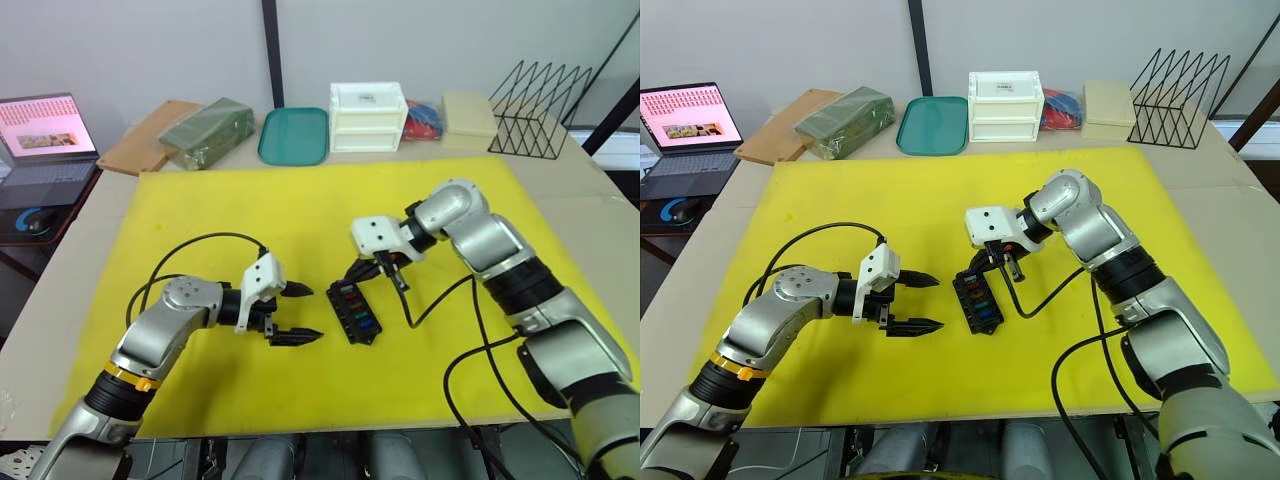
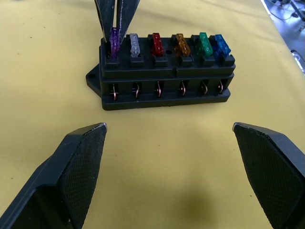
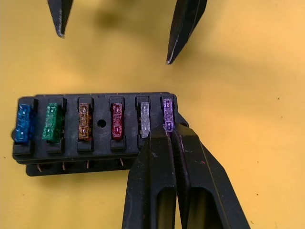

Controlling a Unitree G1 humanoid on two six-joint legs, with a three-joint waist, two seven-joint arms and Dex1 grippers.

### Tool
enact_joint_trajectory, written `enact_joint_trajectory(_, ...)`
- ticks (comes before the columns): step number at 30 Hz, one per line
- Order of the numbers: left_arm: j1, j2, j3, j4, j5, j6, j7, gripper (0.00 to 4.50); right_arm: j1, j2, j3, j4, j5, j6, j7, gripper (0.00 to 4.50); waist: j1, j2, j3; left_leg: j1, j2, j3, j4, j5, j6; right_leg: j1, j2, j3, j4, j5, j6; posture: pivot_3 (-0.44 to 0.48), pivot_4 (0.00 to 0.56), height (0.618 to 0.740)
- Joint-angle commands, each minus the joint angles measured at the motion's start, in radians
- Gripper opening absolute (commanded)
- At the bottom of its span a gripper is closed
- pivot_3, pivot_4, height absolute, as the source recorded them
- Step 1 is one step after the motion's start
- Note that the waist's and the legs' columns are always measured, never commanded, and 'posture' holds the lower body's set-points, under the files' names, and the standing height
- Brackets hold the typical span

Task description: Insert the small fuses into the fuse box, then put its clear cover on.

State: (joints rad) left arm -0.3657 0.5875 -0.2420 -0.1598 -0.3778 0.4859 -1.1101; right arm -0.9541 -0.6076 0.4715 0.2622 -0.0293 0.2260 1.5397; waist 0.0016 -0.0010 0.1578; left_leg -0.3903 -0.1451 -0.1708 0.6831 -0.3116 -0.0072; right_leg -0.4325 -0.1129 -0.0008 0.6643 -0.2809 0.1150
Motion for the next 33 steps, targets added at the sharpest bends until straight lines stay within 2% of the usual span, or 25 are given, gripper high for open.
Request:
enact_joint_trajectory(1, 0.000, 0.001, 0.007, -0.030, 0.000, -0.011, 0.002, 4.46, -0.007, 0.004, 0.026, 0.016, -0.032, -0.010, 0.011, 0.00, 0.000, 0.000, 0.000, 0.000, 0.000, 0.000, 0.000, 0.000, 0.000, 0.000, 0.000, 0.000, 0.000, 0.000, 0.000, 0.000, 0.150, 0.740)
enact_joint_trajectory(6, 0.000, 0.002, 0.007, -0.027, 0.002, -0.014, 0.003, 4.46, -0.017, 0.009, 0.014, 0.012, -0.021, -0.001, 0.016, 0.00, 0.000, 0.000, 0.000, 0.000, 0.000, 0.000, 0.000, 0.000, 0.000, 0.000, 0.000, 0.000, 0.000, 0.000, 0.000, 0.000, 0.150, 0.740)
enact_joint_trajectory(7, 0.000, 0.002, 0.008, -0.027, 0.001, -0.013, 0.003, 4.50, -0.019, 0.009, 0.009, 0.007, -0.017, 0.002, 0.017, 0.49, 0.000, 0.000, 0.000, 0.000, 0.000, 0.000, 0.000, 0.000, 0.000, 0.000, 0.000, 0.000, 0.000, 0.000, 0.000, 0.000, 0.150, 0.740)
enact_joint_trajectory(10, 0.002, 0.004, 0.009, -0.028, 0.001, -0.014, 0.002, 4.50, -0.024, 0.008, -0.012, -0.023, 0.010, 0.032, 0.023, 1.31, 0.000, 0.000, 0.000, 0.000, 0.000, 0.000, 0.000, 0.000, 0.000, 0.000, 0.000, 0.000, 0.000, 0.000, 0.000, 0.000, 0.150, 0.740)
enact_joint_trajectory(20, 0.011, 0.007, 0.017, -0.035, -0.001, -0.016, 0.006, 4.50, -0.024, -0.020, -0.065, -0.109, 0.057, 0.111, 0.006, 1.31, -0.009, 0.000, 0.000, 0.000, 0.000, 0.000, 0.000, 0.000, 0.000, 0.000, 0.000, 0.000, 0.000, 0.000, 0.000, 0.000, 0.150, 0.740)
enact_joint_trajectory(23, 0.001, 0.007, 0.018, -0.024, 0.000, -0.018, 0.003, 4.50, -0.017, -0.017, -0.092, -0.133, 0.088, 0.189, -0.010, 1.31, -0.013, 0.000, 0.000, 0.000, 0.000, 0.000, 0.000, 0.000, 0.000, 0.000, 0.000, 0.000, 0.000, 0.000, 0.000, 0.000, 0.150, 0.740)
enact_joint_trajectory(33, -0.027, 0.010, 0.025, 0.009, 0.002, -0.019, -0.001, 4.50, -0.063, 0.005, -0.117, -0.019, 0.131, 0.497, -0.080, 1.31, -0.013, 0.000, 0.000, 0.000, 0.000, 0.000, 0.000, 0.000, 0.000, 0.000, 0.000, 0.000, 0.000, 0.000, 0.000, 0.000, 0.150, 0.740)
